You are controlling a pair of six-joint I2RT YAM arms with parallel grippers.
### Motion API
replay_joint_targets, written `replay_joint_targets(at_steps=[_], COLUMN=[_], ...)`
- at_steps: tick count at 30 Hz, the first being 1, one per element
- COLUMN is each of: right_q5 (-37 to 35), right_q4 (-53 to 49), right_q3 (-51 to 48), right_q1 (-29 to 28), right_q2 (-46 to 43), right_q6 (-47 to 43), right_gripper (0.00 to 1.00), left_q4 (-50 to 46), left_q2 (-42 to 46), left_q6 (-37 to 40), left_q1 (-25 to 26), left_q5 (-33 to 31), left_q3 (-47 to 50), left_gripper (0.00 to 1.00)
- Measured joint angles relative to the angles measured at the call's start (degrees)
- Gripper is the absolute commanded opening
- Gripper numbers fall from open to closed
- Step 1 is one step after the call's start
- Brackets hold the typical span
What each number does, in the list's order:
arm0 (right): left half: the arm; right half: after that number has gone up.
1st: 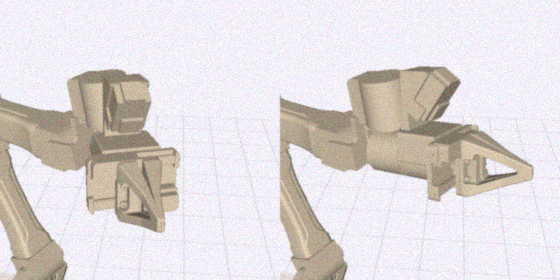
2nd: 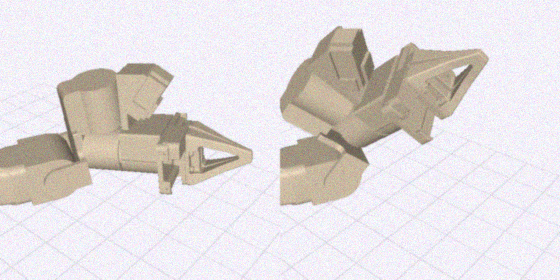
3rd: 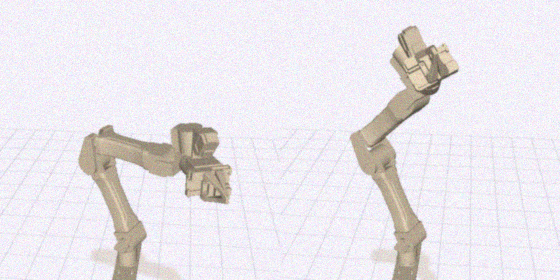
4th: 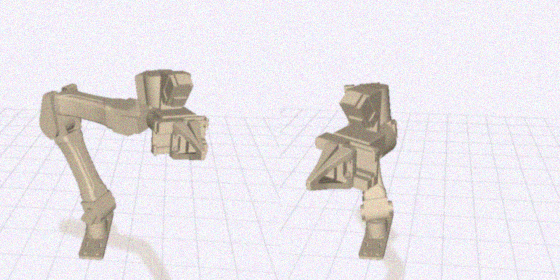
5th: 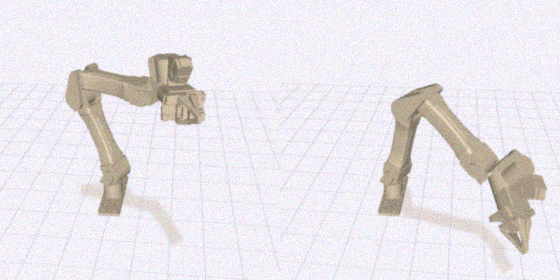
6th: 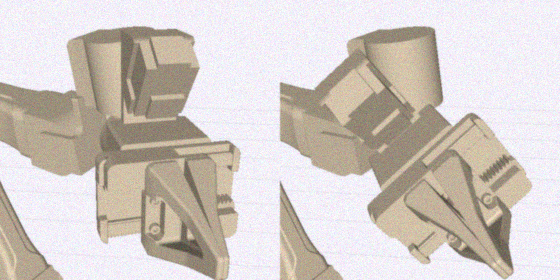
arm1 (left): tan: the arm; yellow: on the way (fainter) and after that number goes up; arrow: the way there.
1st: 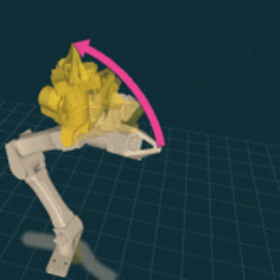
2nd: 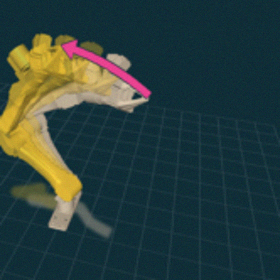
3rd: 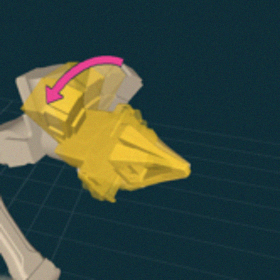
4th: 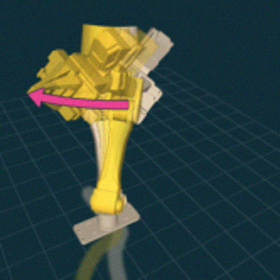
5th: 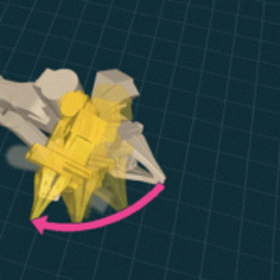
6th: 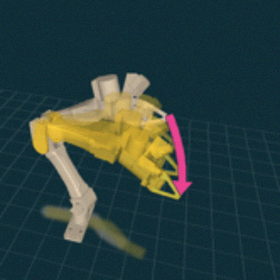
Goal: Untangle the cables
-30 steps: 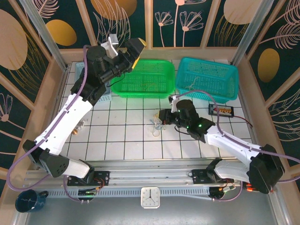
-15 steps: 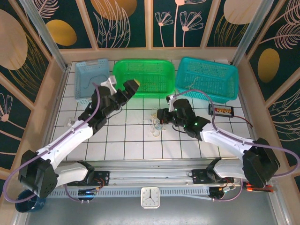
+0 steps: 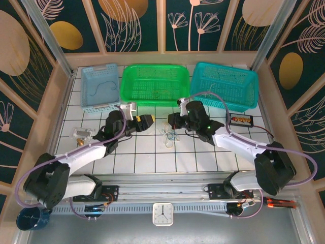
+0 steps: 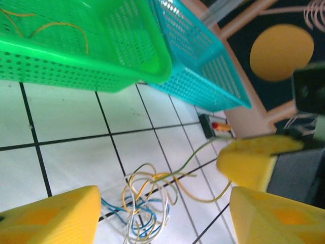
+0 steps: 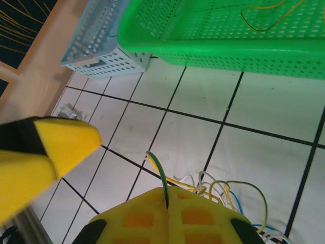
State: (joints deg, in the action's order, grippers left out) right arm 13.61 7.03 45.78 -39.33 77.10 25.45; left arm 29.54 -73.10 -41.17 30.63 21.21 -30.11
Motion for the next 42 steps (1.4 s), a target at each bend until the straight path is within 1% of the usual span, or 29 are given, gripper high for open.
replay_joint_targets(at_steps=[5, 9, 13, 22, 26, 29, 30, 32, 38, 39, 40, 42], right_q5=[2.54, 4.09, 5.22, 6.51, 7.28, 7.52, 7.5, 7.5, 7.06, 6.88, 6.54, 5.7], right_q4=[0.02, 0.04, 0.04, 0.09, 0.11, 0.33, 0.57, 1.25, 3.1, 3.39, 3.58, 4.35], right_q3=[1.44, 1.84, 1.84, 1.84, 1.84, 1.79, 1.73, 1.33, -1.18, -1.51, -1.79, -2.27], right_q1=[0.17, 0.52, 0.61, 0.61, 0.61, 0.61, 0.61, 0.61, 0.61, 0.61, 0.61, 0.66], right_q2=[0.92, 1.9, 2.36, 2.36, 2.36, 2.36, 2.36, 2.36, 2.34, 2.34, 2.34, 2.29], right_q6=[-0.13, -0.35, -0.74, -0.72, -0.7, -0.68, -0.68, -0.46, 0.55, 0.61, 0.63, 1.27], right_gripper=[0.0, 0.0, 0.0, 0.0, 0.0, 0.0, 0.0, 0.0, 0.0, 0.02, 0.08, 0.25], left_q4=[0.26, 0.7, 1.05, 1.73, 1.99, 2.4, 2.43, 2.45, 3.26, 3.26, 3.28, 3.41], left_q2=[-4.13, -6.19, -8.11, -12.68, -14.6, -15.89, -16.24, -16.55, -16.41, -16.22, -15.89, -15.02], left_q6=[6.86, 9.7, 11.17, 12.07, 12.33, 12.52, 12.44, 12.41, 11.17, 10.91, 10.49, 9.6], left_q1=[0.0, 0.0, 0.0, 0.02, 0.11, 0.24, 0.31, 0.44, 0.61, 0.61, 0.61, 0.61], left_q5=[3.69, 5.6, 6.67, 8.0, 8.41, 8.66, 8.81, 9.11, 10.12, 10.23, 10.4, 10.71], left_q3=[-1.49, -3.06, -4.33, -7.32, -9.49, -10.71, -11.02, -11.47, -11.87, -11.87, -11.87, -11.85], left_gripper=[0.58, 0.52, 0.47, 0.38, 0.29, 0.18, 0.14, 0.01, 0.0, 0.0, 0.0, 0.0])
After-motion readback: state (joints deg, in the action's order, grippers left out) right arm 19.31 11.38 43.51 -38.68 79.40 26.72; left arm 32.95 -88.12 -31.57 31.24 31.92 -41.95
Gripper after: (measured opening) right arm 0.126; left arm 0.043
